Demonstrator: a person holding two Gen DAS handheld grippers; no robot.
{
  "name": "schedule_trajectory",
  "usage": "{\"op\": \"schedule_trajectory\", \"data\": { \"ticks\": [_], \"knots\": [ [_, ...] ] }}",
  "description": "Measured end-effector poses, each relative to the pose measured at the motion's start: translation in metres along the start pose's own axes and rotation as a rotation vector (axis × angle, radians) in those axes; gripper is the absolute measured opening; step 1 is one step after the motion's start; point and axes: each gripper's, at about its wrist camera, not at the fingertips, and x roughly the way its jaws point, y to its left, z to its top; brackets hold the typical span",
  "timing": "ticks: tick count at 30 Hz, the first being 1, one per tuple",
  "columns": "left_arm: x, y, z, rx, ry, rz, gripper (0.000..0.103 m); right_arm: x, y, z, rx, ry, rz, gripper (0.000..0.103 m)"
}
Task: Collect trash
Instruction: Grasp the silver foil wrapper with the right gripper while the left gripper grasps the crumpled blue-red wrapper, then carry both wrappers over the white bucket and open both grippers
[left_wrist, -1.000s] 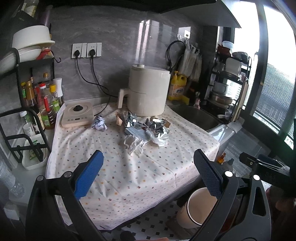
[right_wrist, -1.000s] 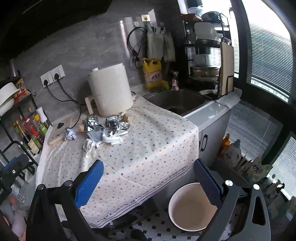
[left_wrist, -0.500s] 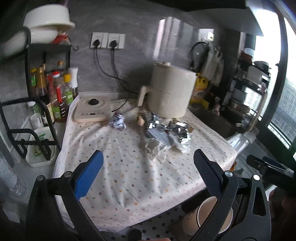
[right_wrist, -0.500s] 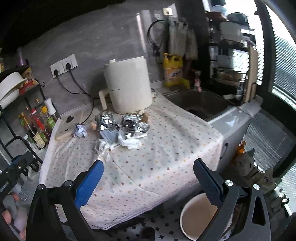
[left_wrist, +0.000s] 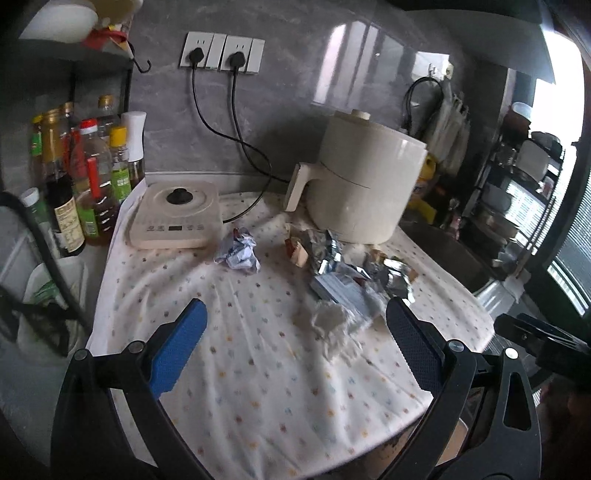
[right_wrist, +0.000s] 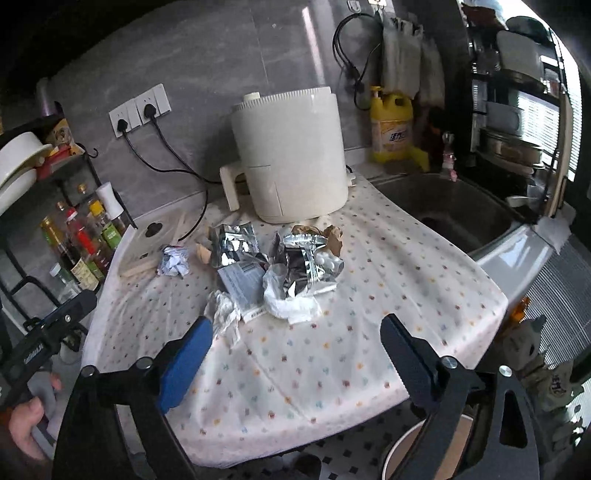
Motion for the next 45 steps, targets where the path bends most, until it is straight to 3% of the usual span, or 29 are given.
{"op": "schedule_trajectory", "data": {
  "ticks": [11, 19, 24, 28, 30, 32, 37, 45],
  "knots": [
    [0.084, 0.035, 0.033, -0.008, 0.034, 0.021, 0.091, 0.097, -0.007, 0.036, 0.035, 0.079, 0.002, 0.059],
    [0.146, 0.063, 0.048, -0.033, 0.090, 0.061, 0.086, 0.159, -0.004, 0.047, 0.038, 0.145, -0.003, 0.049],
    [0.180, 0.073, 0.052, -0.043, 0.138, 0.074, 0.084, 0.185, -0.006, 0.050, 0.046, 0.188, -0.002, 0.048],
    [0.202, 0.077, 0.050, -0.043, 0.174, 0.080, 0.083, 0.197, -0.009, 0.049, 0.050, 0.220, 0.007, 0.033],
    [0.211, 0.078, 0.048, -0.047, 0.194, 0.074, 0.077, 0.202, -0.010, 0.049, 0.056, 0.236, 0.018, 0.022],
    [0.220, 0.078, 0.044, -0.051, 0.237, 0.068, 0.052, 0.202, -0.012, 0.048, 0.062, 0.243, 0.026, 0.016],
    [0.207, 0.071, 0.041, -0.040, 0.226, 0.057, 0.043, 0.192, -0.015, 0.053, 0.076, 0.239, 0.047, 0.014],
    [0.165, 0.048, 0.054, -0.017, 0.180, 0.062, 0.043, 0.150, -0.016, 0.064, 0.075, 0.200, 0.090, 0.013]
  ]
}}
